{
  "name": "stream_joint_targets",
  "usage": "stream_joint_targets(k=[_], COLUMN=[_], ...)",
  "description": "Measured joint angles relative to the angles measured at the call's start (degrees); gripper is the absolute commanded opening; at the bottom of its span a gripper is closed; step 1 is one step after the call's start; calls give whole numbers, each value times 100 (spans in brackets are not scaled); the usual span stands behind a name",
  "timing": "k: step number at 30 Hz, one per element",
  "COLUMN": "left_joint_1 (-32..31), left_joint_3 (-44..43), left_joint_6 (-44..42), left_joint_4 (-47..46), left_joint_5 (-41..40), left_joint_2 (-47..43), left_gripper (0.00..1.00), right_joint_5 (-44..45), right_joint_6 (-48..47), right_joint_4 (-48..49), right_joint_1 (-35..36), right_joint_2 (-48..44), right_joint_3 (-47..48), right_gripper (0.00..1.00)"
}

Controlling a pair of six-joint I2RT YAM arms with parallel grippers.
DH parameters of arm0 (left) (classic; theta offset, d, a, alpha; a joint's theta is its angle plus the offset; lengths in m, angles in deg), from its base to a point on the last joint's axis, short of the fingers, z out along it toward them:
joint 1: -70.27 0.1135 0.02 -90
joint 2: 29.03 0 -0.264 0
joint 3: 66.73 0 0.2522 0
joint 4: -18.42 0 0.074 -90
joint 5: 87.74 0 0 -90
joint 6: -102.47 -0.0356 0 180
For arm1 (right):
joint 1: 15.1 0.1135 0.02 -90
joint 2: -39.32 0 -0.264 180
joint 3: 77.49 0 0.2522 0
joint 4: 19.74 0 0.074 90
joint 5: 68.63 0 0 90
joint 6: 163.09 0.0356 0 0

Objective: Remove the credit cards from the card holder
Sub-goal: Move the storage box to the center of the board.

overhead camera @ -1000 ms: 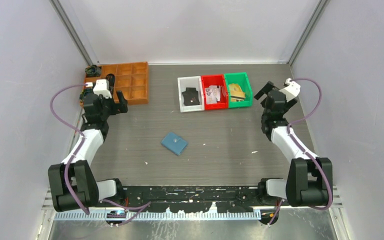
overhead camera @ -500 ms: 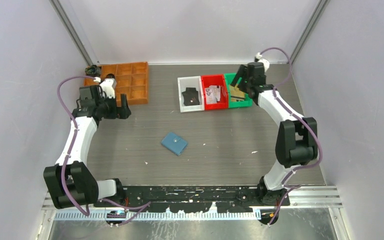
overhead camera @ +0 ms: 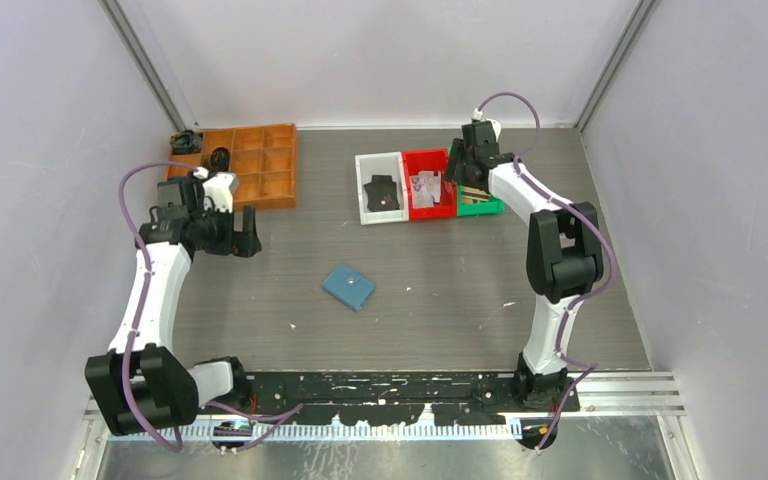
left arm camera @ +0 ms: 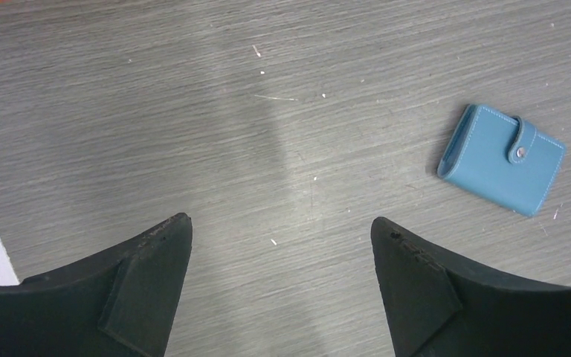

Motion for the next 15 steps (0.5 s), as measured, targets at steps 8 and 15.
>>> stream_joint_targets(k=[8,15], left_joint_1=[0,0], left_joint_3=[0,-2], left_joint_6=[-175,-299], left_joint_4=[289,498], left_joint_5=[227,330], left_joint_2=[-262,-328], left_gripper=[100,100], right_joint_5=[199,503], right_joint_6=[-258,-422], right_joint_4=[-133,-166], right_joint_1=[157,529], right_joint_2=[291,348], right_joint_3=[295,334], right_gripper=[42,30])
